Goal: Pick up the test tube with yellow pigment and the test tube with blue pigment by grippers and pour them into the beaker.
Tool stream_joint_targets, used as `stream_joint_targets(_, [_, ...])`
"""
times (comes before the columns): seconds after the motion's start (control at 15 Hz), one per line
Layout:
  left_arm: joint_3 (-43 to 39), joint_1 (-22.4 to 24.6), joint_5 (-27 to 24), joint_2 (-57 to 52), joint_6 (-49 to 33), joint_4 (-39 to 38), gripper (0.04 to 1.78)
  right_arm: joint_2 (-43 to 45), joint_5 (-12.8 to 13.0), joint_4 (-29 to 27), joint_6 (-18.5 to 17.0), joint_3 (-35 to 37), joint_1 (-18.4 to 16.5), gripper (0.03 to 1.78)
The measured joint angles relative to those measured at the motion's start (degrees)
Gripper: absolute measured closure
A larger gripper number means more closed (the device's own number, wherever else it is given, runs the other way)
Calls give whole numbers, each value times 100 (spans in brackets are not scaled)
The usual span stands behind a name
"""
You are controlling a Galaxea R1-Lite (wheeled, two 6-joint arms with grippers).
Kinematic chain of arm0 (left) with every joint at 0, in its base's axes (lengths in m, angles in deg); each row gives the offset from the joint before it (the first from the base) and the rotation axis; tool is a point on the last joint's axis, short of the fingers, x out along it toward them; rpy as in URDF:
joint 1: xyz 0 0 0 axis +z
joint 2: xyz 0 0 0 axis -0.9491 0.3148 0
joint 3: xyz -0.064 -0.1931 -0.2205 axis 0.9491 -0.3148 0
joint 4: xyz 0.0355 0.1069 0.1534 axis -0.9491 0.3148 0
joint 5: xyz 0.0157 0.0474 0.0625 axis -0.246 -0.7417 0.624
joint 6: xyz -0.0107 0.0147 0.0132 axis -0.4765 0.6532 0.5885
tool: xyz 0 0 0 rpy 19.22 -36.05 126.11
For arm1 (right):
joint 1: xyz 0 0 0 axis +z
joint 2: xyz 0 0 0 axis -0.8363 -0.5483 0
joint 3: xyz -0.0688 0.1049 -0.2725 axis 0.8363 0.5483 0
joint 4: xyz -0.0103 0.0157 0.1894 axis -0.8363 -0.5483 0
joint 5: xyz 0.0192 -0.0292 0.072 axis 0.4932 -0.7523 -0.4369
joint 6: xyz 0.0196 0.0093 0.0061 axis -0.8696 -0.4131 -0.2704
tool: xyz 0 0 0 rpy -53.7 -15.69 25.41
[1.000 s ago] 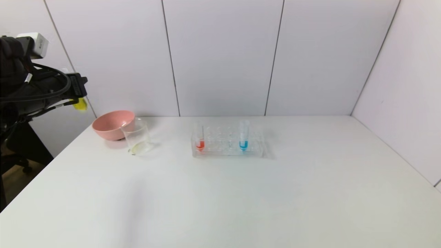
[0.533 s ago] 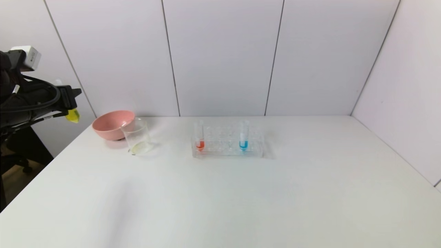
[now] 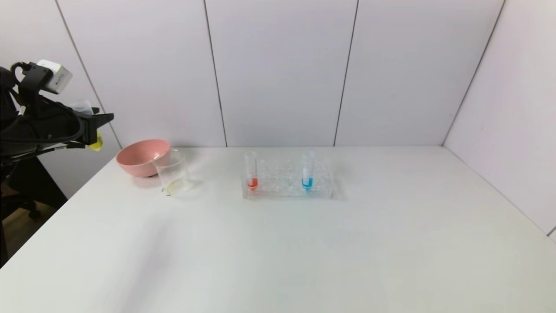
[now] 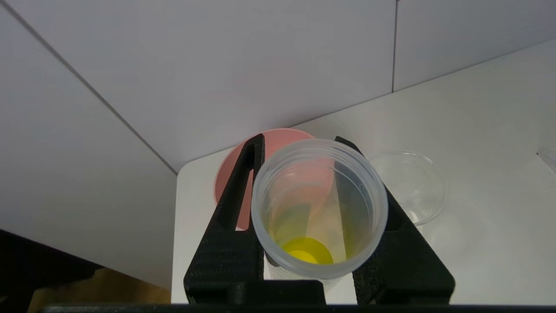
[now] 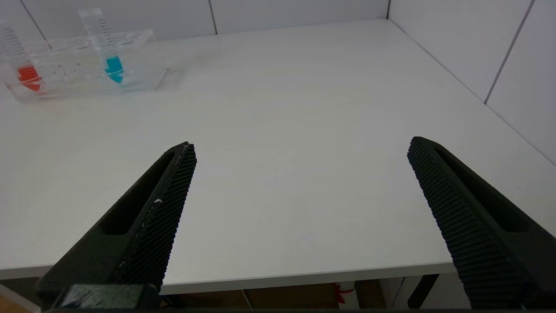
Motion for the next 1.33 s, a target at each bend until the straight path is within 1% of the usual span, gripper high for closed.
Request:
stream_joint_targets(0.2, [130, 23, -505, 317, 419, 66, 127, 0, 0, 0, -2, 0, 0, 4])
stream_joint_targets(0.4, [406, -7, -750, 586, 890, 160, 127, 0, 0, 0, -2, 0, 0, 4])
stream_joint_targets(0.53, [644, 0, -1130, 798, 1268, 199, 127, 0, 0, 0, 0, 0, 0, 4])
stream_joint_targets(0.73, [1009, 1, -1246, 1001, 1998, 466, 127, 0, 0, 0, -2, 0, 0, 4])
stream_joint_targets(0.93, [1512, 61, -1357, 1117, 3040, 1335, 127, 0, 0, 0, -2, 0, 0, 4])
stream_joint_targets(1.2, [2522, 160, -1748, 1334, 4487, 2823, 127, 0, 0, 0, -2, 0, 0, 4])
stream_joint_targets(1.33, [2881, 174, -1947, 1471, 5158, 3338, 127, 0, 0, 0, -2, 0, 0, 4])
